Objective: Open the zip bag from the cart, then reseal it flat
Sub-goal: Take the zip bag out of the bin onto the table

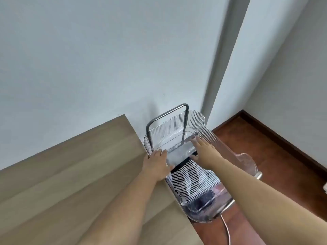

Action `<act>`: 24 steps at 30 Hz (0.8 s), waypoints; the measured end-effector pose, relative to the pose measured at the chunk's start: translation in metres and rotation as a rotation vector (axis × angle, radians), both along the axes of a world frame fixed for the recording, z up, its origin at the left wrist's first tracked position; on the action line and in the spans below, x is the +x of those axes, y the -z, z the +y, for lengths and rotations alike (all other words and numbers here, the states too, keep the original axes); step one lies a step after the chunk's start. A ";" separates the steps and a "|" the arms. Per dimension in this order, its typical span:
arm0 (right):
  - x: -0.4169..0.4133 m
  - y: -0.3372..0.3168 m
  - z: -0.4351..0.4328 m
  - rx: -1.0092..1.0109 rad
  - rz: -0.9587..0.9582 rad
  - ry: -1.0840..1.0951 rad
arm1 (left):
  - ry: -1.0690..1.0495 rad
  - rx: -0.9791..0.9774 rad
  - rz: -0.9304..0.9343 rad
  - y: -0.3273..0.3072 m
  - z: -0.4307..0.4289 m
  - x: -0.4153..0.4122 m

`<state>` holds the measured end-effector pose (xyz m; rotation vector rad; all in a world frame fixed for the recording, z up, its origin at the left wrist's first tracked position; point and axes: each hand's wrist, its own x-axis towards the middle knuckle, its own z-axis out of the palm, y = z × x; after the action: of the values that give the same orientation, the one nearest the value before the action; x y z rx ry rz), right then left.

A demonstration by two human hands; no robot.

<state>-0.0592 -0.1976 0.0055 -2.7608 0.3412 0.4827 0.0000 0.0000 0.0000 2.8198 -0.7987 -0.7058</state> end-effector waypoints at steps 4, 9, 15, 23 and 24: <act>0.028 -0.003 0.004 -0.028 0.012 -0.141 | -0.090 0.045 -0.009 0.006 -0.012 0.007; 0.024 -0.002 -0.002 -0.114 -0.022 -0.243 | -0.215 0.015 0.003 0.003 -0.021 0.000; 0.014 -0.027 -0.016 -0.189 -0.063 -0.298 | -0.156 -0.147 -0.132 -0.010 -0.024 -0.011; 0.000 -0.100 -0.021 0.013 -0.126 -0.092 | -0.129 -0.524 -0.099 -0.068 -0.008 -0.010; 0.000 -0.111 -0.017 0.026 -0.171 -0.089 | -0.143 -0.551 -0.114 -0.079 -0.002 -0.009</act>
<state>-0.0587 -0.2150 0.1162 -2.7762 0.1710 0.2674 -0.0085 -0.0021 0.0788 2.3938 -0.6703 -0.2498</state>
